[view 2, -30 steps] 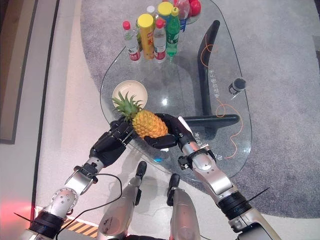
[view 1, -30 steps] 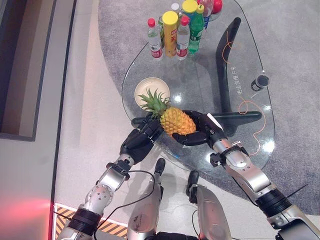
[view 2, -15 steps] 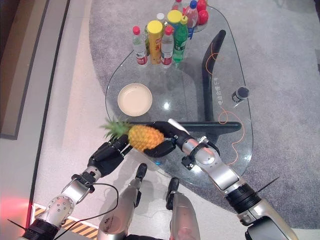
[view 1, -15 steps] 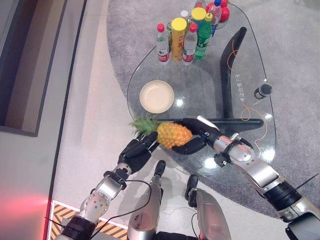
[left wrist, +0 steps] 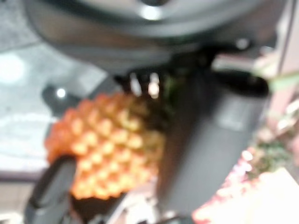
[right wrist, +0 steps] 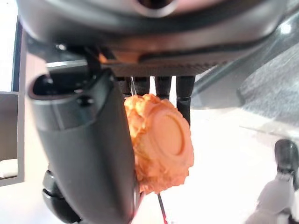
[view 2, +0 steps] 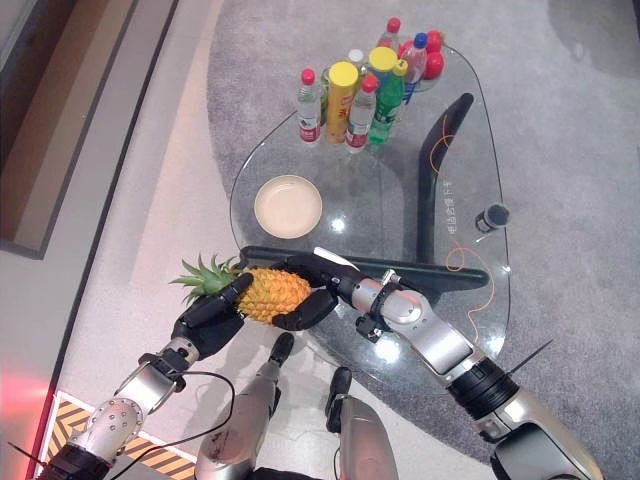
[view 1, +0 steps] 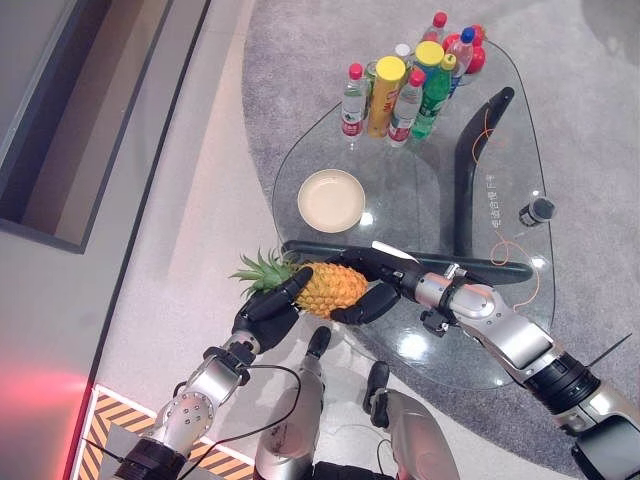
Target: Pick up the fruit to the plate
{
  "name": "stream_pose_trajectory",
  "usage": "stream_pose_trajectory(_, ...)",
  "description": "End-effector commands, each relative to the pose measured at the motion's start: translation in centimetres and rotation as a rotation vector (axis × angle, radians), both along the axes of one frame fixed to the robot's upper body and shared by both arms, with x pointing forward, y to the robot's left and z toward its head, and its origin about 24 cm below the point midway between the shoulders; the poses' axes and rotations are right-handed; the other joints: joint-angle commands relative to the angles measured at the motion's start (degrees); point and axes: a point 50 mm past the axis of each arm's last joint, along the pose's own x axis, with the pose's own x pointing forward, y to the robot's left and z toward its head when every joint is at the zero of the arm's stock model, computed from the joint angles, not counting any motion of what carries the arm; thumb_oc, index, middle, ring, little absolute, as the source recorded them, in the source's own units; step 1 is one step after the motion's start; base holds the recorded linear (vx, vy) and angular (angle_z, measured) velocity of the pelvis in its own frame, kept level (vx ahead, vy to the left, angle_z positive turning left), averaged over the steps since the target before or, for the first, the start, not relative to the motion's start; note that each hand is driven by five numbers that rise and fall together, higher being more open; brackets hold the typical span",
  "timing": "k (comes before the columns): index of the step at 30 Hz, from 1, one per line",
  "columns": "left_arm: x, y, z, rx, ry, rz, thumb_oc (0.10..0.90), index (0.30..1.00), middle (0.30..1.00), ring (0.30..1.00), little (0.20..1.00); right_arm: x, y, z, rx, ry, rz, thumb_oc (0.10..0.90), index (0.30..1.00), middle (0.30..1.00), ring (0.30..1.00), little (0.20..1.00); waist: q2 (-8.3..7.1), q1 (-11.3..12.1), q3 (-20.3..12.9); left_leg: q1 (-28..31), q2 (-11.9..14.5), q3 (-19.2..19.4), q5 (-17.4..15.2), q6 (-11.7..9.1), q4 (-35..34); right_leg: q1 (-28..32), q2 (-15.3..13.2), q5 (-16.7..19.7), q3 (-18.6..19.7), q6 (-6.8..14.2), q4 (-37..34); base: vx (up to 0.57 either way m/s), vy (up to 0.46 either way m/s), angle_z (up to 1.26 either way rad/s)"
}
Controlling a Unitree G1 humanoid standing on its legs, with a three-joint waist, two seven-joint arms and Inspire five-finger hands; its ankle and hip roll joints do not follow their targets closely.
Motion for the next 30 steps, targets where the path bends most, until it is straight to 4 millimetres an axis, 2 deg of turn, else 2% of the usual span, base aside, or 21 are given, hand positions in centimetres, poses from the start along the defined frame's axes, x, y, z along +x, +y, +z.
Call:
stream_pose_trajectory(1,1.7,-3.8,8.2,-0.133,-0.371,-0.129,0.800,0.900,0.900,0.900,0.900,-7.4,10.6,3.7,0.291,-0.006,0.755,0.100,0.300,0.300,0.300,0.200,-3.04,-0.8,-1.5,5.0,-6.3,2.5,-9.6,3.5,5.6,3.5,2.5,7.1,5.1,4.4,-7.1,0.04,-0.011,0.12)
stream_pose_trajectory(11,1.4,-3.0,7.6,-0.203,-0.362,-0.034,0.800,0.900,0.900,0.900,0.900,-7.4,9.9,2.7,0.330,0.011,0.689,0.100,0.300,0.300,0.300,0.200,-3.19,-0.8,-2.5,7.4,-6.1,2.1,-9.8,3.4,4.3,5.0,3.0,7.0,5.2,4.9,-7.7,0.05,-0.018,0.04)
stream_pose_trajectory(12,1.4,-2.9,7.6,-0.213,-0.366,-0.012,0.325,0.493,0.493,0.493,0.425,-7.4,9.9,2.5,0.332,0.013,0.682,0.100,0.300,0.300,0.300,0.200,-3.25,-0.8,-2.6,7.6,-6.1,2.1,-9.9,3.3,4.2,5.2,3.0,7.0,5.2,4.9,-7.8,0.05,-0.017,0.01)
stream_pose_trajectory(13,1.5,-2.8,7.7,-0.229,-0.376,0.012,0.100,0.300,0.300,0.300,0.200,-7.4,10.0,2.3,0.334,0.014,0.674,0.100,0.300,0.300,0.300,0.200,-3.34,-0.7,-2.7,7.8,-6.1,2.0,-9.9,3.3,4.0,5.4,3.0,7.0,5.2,4.9,-7.8,0.06,-0.029,0.01)
stream_pose_trajectory(22,1.3,-2.2,7.5,-0.262,-0.380,0.061,0.100,0.300,0.300,0.300,0.200,-7.1,10.1,1.8,0.384,0.004,0.607,0.100,0.300,0.300,0.300,0.200,-4.81,0.4,-3.2,9.1,-5.9,1.1,-10.4,3.2,3.8,6.5,3.4,7.2,4.7,5.3,-8.1,0.05,-0.051,0.01)
stream_pose_trajectory(30,1.3,-1.7,8.0,-0.266,-0.394,0.073,0.100,0.300,0.300,0.300,0.200,-6.9,10.3,1.7,0.427,-0.009,0.551,0.100,0.300,0.300,0.300,0.200,-5.76,1.2,-3.2,9.8,-5.8,0.9,-10.9,3.3,3.9,6.8,3.8,7.4,4.4,5.7,-8.1,0.02,-0.028,0.01)
